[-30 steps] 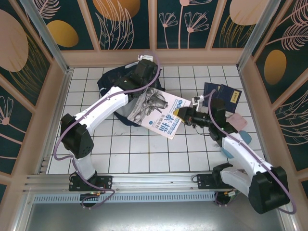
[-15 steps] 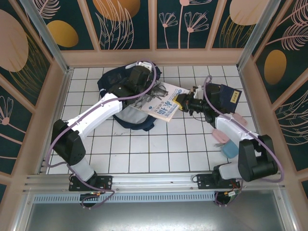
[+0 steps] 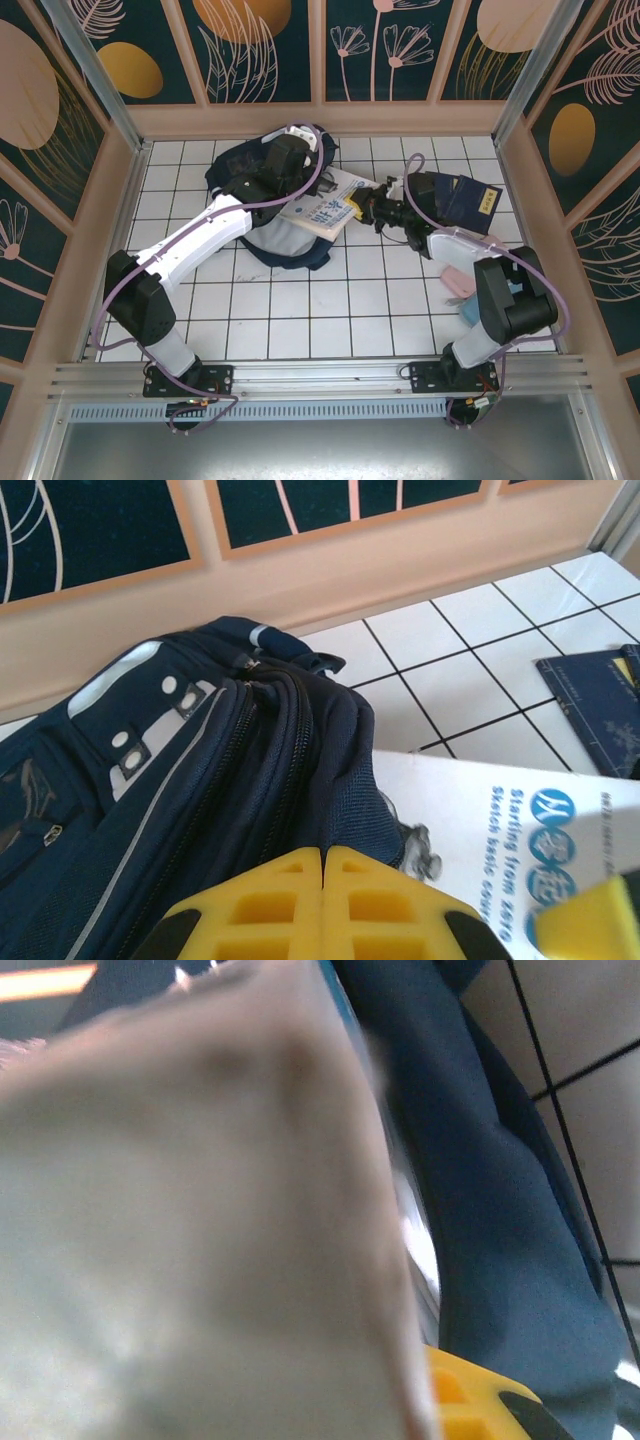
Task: Pack the student bag
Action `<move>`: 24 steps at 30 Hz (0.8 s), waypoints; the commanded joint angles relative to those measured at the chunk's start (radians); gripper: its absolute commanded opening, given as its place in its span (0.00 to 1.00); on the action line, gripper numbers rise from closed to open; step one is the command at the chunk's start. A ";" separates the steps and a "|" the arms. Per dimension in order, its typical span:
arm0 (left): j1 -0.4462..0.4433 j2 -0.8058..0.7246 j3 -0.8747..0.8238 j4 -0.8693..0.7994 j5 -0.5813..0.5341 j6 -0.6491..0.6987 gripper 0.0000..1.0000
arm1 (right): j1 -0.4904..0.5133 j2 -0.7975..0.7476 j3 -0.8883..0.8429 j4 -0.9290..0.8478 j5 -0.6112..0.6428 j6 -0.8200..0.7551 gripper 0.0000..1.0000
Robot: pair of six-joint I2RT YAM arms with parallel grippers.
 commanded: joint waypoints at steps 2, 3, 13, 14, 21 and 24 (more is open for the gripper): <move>-0.004 -0.066 0.017 0.130 0.056 -0.009 0.00 | 0.015 0.038 0.114 0.266 0.081 0.060 0.00; -0.002 -0.066 0.016 0.128 0.060 -0.011 0.00 | 0.020 0.051 0.128 0.266 0.094 0.059 0.00; -0.004 -0.064 0.017 0.128 0.096 -0.029 0.00 | 0.112 0.220 0.290 0.358 0.157 0.048 0.00; -0.004 -0.065 0.017 0.131 0.099 -0.034 0.00 | 0.125 0.231 0.304 0.341 0.177 0.030 0.00; -0.003 -0.028 0.050 0.164 0.139 -0.126 0.00 | 0.223 0.312 0.352 0.270 0.451 -0.082 0.00; -0.003 -0.009 0.071 0.143 0.094 -0.160 0.00 | 0.235 0.356 0.356 0.318 0.515 -0.062 0.00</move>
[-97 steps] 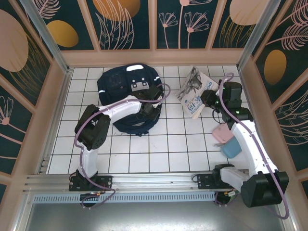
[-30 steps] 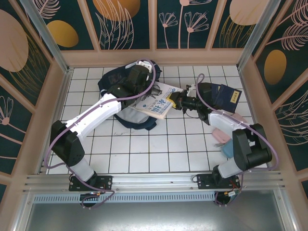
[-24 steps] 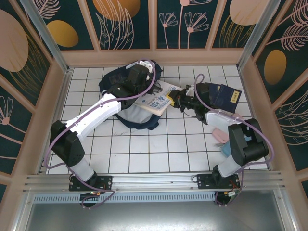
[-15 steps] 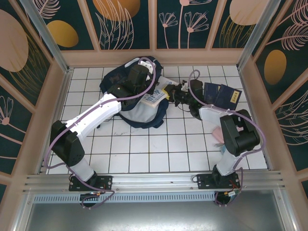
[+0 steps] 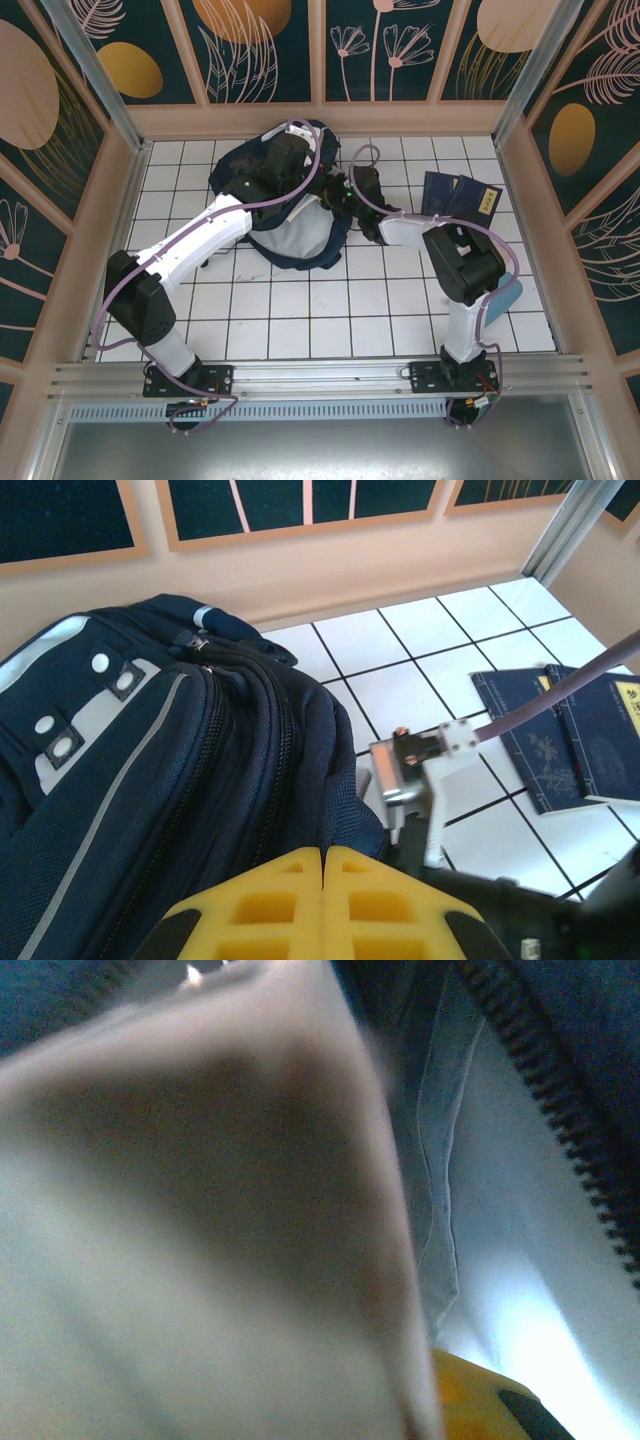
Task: Pack the student bag
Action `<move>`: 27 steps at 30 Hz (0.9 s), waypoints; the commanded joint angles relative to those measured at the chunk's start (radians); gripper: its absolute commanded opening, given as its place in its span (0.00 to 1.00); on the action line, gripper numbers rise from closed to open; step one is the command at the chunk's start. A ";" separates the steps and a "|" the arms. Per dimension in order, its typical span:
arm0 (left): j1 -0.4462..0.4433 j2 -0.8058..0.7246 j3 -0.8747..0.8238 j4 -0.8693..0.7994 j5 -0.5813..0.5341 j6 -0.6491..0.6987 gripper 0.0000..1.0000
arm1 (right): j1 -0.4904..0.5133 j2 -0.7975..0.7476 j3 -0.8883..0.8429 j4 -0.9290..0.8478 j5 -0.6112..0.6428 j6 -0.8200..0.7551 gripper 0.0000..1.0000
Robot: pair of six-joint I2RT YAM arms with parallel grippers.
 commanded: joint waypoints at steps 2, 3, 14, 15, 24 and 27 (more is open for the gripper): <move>-0.003 -0.009 0.071 0.117 -0.018 -0.067 0.00 | 0.018 0.025 0.062 0.224 0.162 -0.028 0.00; -0.004 -0.010 0.071 0.117 -0.020 -0.068 0.00 | 0.022 0.035 0.062 0.228 0.180 -0.026 0.00; -0.004 -0.006 0.086 0.079 0.039 -0.065 0.00 | 0.060 0.182 0.192 0.244 0.279 -0.051 0.00; -0.005 -0.006 0.085 0.075 0.042 -0.063 0.00 | 0.065 0.197 0.202 0.249 0.288 -0.047 0.00; -0.004 -0.015 0.087 0.059 0.056 -0.040 0.00 | 0.070 0.302 0.322 0.234 0.289 -0.101 0.00; -0.003 -0.011 0.092 0.054 0.035 -0.044 0.00 | 0.067 0.309 0.322 0.234 0.249 -0.090 0.12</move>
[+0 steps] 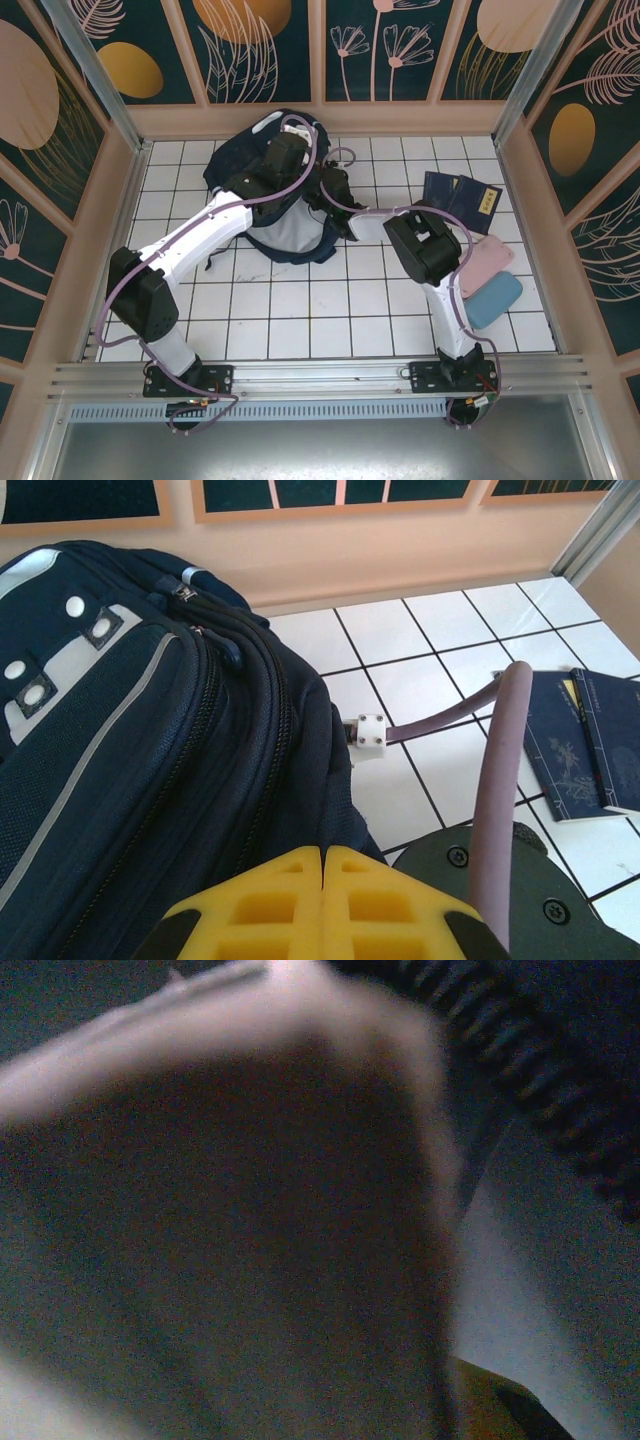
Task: Pack the student bag
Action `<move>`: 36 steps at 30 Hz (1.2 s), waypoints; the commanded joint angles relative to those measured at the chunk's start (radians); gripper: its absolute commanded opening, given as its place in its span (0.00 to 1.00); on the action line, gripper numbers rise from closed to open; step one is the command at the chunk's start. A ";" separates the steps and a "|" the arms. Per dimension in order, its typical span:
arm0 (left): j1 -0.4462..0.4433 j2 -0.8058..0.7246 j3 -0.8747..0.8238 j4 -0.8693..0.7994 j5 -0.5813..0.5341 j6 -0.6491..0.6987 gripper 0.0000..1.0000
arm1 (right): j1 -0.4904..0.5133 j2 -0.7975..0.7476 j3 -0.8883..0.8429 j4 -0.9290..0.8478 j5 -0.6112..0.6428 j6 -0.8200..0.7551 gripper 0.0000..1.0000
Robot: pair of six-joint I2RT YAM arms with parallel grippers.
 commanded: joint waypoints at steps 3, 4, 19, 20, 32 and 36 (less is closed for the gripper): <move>-0.023 -0.013 0.119 0.025 -0.070 -0.042 0.00 | -0.011 -0.024 0.032 0.091 -0.040 0.012 0.39; -0.023 -0.005 0.138 0.002 -0.097 -0.051 0.00 | -0.014 -0.047 0.012 0.064 -0.044 0.026 0.46; -0.021 0.017 0.215 -0.019 -0.203 -0.082 0.00 | -0.031 -0.411 -0.302 -0.213 -0.093 0.101 0.66; -0.020 0.017 0.212 -0.018 -0.203 -0.082 0.00 | -0.030 -0.430 -0.312 -0.233 -0.110 0.083 0.67; -0.019 -0.041 0.092 -0.016 -0.200 -0.058 0.00 | -0.033 -0.841 -0.601 -0.449 -0.124 -0.356 0.64; -0.020 -0.084 0.016 -0.016 -0.197 -0.057 0.00 | -0.079 -0.975 -0.617 -0.650 0.034 -0.479 0.69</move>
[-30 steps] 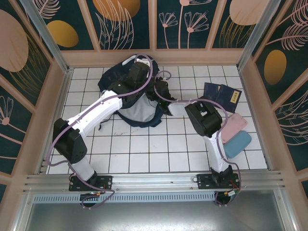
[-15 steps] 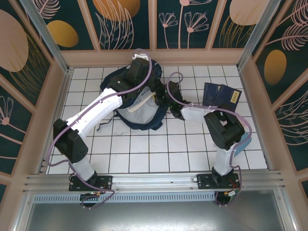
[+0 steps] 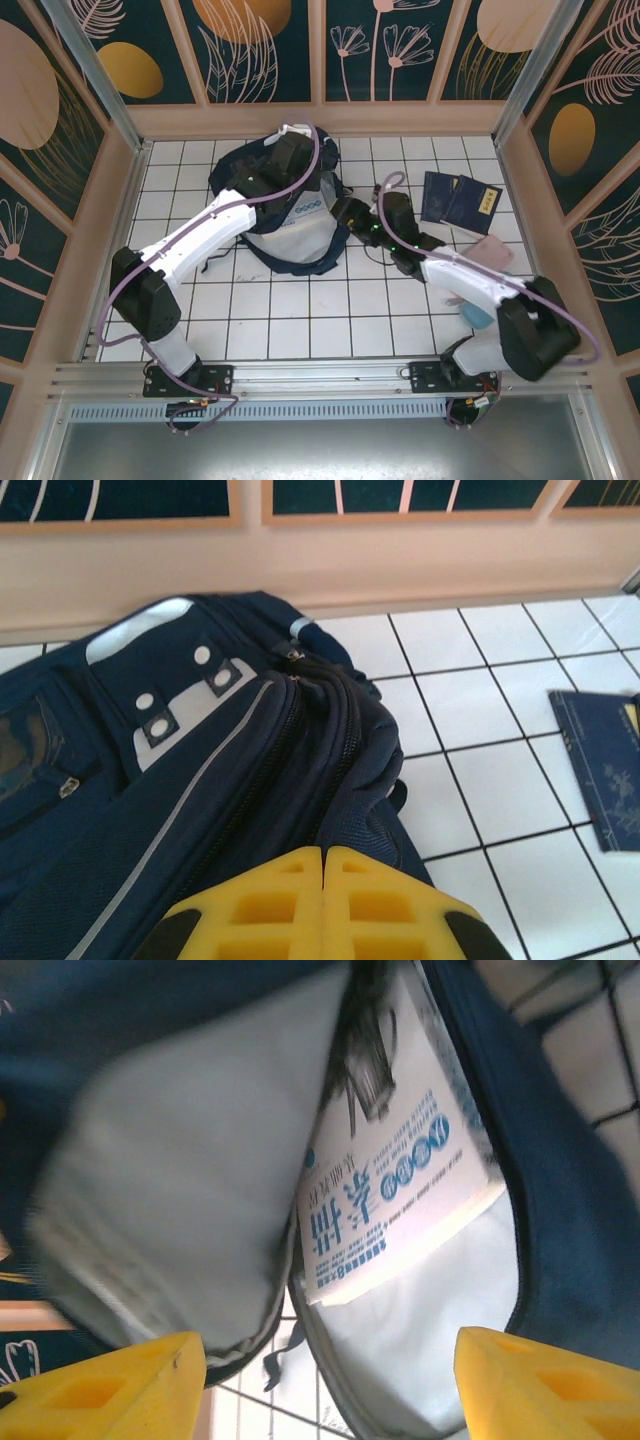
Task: Pack the student bag
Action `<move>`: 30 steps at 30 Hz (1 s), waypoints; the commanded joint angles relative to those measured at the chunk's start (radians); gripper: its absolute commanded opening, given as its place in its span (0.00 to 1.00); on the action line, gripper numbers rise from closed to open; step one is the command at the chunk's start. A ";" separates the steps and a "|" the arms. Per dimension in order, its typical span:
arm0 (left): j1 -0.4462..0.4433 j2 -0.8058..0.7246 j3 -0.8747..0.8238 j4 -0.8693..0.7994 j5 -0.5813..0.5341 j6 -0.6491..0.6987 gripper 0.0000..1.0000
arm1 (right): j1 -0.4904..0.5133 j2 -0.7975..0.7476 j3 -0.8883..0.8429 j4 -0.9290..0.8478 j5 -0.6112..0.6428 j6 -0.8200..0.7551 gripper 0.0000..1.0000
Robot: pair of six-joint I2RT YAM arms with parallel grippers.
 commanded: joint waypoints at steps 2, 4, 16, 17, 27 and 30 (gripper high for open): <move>0.004 -0.121 -0.067 0.080 -0.052 0.003 0.00 | -0.107 -0.097 -0.013 -0.235 0.153 -0.196 0.69; 0.005 -0.154 -0.112 0.082 -0.040 0.001 0.00 | -0.197 -0.108 -0.016 -0.284 0.154 -0.239 0.73; 0.005 -0.219 -0.350 0.148 0.227 -0.126 0.66 | -0.441 0.178 0.182 -0.391 0.199 -0.434 0.80; 0.004 -0.229 -0.368 0.167 0.238 -0.141 0.71 | -0.449 0.212 0.207 -0.392 0.204 -0.442 0.79; 0.005 -0.247 -0.493 0.280 0.213 -0.234 0.89 | -0.542 0.583 0.514 -0.469 0.164 -0.484 0.78; 0.005 -0.245 -0.501 0.282 0.217 -0.225 0.91 | -0.549 0.682 0.610 -0.529 0.088 -0.501 0.73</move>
